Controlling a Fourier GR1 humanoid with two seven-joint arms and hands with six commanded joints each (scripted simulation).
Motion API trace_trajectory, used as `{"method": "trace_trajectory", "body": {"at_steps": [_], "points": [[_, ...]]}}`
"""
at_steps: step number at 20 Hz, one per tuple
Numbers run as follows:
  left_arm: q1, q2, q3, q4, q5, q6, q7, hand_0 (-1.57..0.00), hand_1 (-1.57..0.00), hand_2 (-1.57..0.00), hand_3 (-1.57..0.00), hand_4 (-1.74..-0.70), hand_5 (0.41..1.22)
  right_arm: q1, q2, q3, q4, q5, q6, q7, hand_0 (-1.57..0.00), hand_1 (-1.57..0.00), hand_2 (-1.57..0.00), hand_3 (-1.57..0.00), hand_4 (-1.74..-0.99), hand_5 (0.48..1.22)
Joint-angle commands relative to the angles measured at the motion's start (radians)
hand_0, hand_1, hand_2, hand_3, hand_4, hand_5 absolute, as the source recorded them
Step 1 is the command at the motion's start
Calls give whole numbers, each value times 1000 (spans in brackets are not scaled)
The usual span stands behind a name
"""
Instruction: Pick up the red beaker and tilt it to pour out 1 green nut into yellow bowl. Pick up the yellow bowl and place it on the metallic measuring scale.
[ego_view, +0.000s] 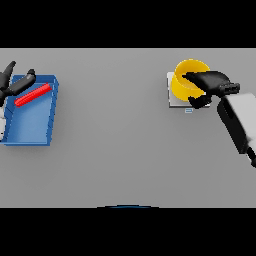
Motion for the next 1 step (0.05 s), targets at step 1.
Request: {"method": "trace_trajectory", "body": {"at_steps": [1], "points": [[1,5,5,-8,5,-3,-1,1,1,1,1,-833,760,9,-2,2,-6,-2,3,-3,-64,-63,-50,-42,-1390,779]]}}
